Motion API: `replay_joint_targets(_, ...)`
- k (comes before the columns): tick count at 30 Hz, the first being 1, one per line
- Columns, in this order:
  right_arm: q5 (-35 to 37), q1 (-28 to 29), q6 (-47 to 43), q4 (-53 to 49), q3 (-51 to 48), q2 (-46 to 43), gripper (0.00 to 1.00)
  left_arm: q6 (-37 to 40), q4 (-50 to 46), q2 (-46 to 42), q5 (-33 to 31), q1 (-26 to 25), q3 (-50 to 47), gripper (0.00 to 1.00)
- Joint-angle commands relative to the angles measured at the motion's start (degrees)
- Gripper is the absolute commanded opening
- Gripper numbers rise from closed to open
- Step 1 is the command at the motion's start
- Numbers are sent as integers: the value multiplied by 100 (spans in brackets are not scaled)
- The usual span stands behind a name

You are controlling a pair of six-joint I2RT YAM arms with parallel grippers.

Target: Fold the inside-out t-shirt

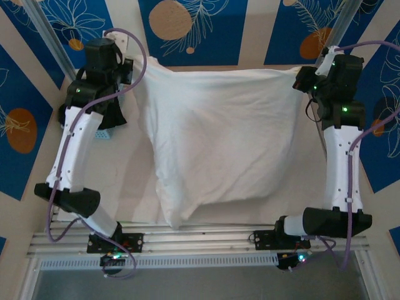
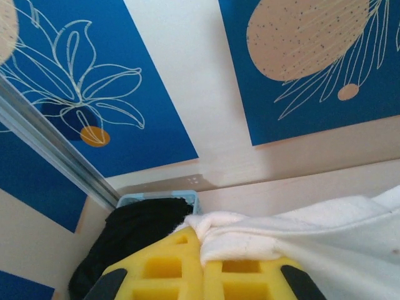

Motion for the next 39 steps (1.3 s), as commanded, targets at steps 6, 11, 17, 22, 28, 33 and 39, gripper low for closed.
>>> replay_joint_targets(6, -383, -44, -389, 191, 379, -719, 0, -149, 123, -874, 414, 98, 488, 0)
replay_joint_targets(11, -423, -36, -475, -170, 425, -1475, 0, -254, 349, -1984, 733, 98, 3, 0)
replay_joint_targets(17, -367, -41, -452, -498, 817, -2358, 0, -483, 723, -3287, 1245, 98, -436, 0)
replay_joint_targets(22, -353, -43, -432, -701, 1473, -2705, 0, -714, 1050, -3804, 1801, 100, -319, 0)
replay_joint_targets(28, -305, -45, -527, -640, 1699, -2595, 0, -261, 1227, -3423, 1505, 98, -185, 0)
replay_joint_targets(33, -143, -45, -688, -42, 659, -2387, 0, 332, 1944, -2698, 728, 98, -1147, 0)
replay_joint_targets(39, 112, 20, -656, 1759, -1704, -1672, 0, 550, 4303, -1639, 415, 195, -3519, 1)
